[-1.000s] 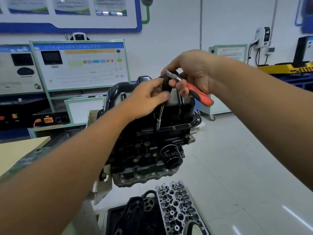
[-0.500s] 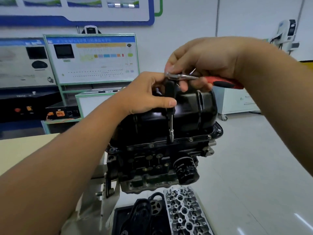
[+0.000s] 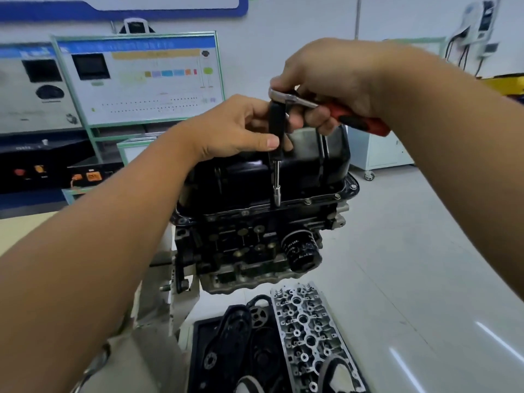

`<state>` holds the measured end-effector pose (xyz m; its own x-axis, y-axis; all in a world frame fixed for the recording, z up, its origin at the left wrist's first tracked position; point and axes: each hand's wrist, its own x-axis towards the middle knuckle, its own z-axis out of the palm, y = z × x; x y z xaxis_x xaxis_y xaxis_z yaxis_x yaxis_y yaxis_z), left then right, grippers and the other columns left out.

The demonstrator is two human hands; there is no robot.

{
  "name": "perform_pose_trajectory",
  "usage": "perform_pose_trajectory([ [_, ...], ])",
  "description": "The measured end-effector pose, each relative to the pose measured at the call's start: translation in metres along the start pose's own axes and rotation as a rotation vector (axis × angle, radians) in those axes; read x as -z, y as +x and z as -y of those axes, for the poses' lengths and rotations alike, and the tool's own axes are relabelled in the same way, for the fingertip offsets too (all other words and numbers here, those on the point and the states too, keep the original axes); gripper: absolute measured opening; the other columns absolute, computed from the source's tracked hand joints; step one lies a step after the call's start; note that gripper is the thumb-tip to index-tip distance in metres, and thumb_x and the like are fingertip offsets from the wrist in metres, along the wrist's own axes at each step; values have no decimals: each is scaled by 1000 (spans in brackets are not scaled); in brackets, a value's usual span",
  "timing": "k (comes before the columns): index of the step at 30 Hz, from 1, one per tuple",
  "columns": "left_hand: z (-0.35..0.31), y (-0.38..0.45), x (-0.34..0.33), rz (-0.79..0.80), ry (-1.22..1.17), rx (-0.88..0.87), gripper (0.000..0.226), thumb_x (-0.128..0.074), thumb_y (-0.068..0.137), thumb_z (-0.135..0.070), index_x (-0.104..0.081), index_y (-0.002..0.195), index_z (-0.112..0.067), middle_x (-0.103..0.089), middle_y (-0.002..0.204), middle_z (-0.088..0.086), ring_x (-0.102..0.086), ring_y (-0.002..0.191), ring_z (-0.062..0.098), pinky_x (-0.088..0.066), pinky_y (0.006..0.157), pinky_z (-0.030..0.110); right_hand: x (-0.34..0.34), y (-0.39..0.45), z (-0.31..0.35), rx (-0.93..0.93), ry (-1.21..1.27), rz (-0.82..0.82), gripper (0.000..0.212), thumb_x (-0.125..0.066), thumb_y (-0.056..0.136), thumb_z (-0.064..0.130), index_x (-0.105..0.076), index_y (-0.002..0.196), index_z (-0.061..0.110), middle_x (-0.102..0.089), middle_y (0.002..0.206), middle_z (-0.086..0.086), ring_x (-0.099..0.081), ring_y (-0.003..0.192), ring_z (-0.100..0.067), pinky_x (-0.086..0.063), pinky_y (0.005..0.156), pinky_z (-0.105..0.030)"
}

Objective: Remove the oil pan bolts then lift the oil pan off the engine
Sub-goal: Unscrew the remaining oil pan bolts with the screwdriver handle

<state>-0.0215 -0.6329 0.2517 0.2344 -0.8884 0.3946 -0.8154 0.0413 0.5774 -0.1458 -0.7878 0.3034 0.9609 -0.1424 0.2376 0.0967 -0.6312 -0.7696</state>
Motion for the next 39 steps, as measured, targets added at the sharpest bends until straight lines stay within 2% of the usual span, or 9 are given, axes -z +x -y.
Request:
perform_pose_trajectory([
  [6, 11, -5, 6, -110, -1, -13, 34, -82, 82, -15, -71, 109, -32, -78, 99, -6, -73, 102, 12, -57, 92, 26, 8, 25, 15, 72, -219, 170, 27, -56, 102, 35, -60, 90, 11, -60, 72, -10, -34, 40, -14, -33, 43, -24],
  [10, 13, -4, -3, -261, 61, -47, 31, -86, 81, -16, -70, 106, -26, -70, 86, -13, -65, 80, 0, -53, 77, 18, 6, 24, 22, 134, -296, 191, 26, -56, 104, 30, -57, 82, 15, -57, 66, -10, -34, 38, -14, -35, 41, -23],
  [14, 6, 5, -17, -244, 87, 8, 39, -83, 84, -9, -66, 119, -1, -61, 87, 10, -56, 80, 16, -48, 75, 28, 14, 10, 1, 27, -77, 97, 25, -53, 105, 29, -57, 86, 13, -56, 69, -4, -35, 41, -10, -36, 42, -22],
  [19, 4, 2, -9, -136, -94, 10, 38, -70, 91, 3, -61, 127, -6, -72, 111, 17, -70, 104, 17, -56, 89, 29, 14, 4, -2, -104, 182, 94, 18, -52, 100, 20, -62, 92, 7, -59, 73, -8, -35, 44, -12, -37, 41, -23],
  [23, 3, 6, -1, -59, -130, -5, 42, -65, 93, 7, -59, 132, -7, -69, 117, 32, -74, 106, 22, -60, 86, 32, 10, 5, -2, -87, 208, 63, 12, -56, 94, 12, -62, 101, 4, -58, 64, -7, -33, 41, -13, -36, 40, -21],
  [28, 6, 10, 1, -47, -82, 27, 29, -66, 92, 10, -64, 110, -13, -78, 95, 0, -76, 103, 21, -59, 86, 29, 46, 9, 12, 19, 254, 117, 12, -65, 90, 20, -64, 100, 14, -56, 65, -1, -31, 40, -8, -34, 37, -19],
  [32, 7, 14, 1, -111, -27, 33, 26, -78, 84, -8, -64, 96, -26, -74, 83, -11, -75, 86, 17, -58, 82, 29, 68, 13, 17, 190, 17, -123, 20, -47, 107, 32, -66, 99, 32, -53, 73, 9, -43, 45, 0, -40, 45, -17],
  [35, 16, 15, -8, -288, 50, 16, 34, -90, 70, -24, -59, 84, -18, -59, 62, -20, -52, 58, 2, -44, 59, 16, 34, 12, -5, 192, -221, -166, 31, -64, 97, 53, -68, 91, 23, -55, 81, 4, -52, 59, -7, -49, 53, -27],
  [39, 22, 21, -23, -495, 98, -28, 31, -89, 66, -24, -65, 84, -16, -55, 63, -21, -48, 57, -2, -39, 56, 16, -5, 13, -34, 318, -100, -225, 46, -81, 84, 49, -63, 83, 7, -48, 55, 12, -43, 44, -4, -44, 42, -26],
])
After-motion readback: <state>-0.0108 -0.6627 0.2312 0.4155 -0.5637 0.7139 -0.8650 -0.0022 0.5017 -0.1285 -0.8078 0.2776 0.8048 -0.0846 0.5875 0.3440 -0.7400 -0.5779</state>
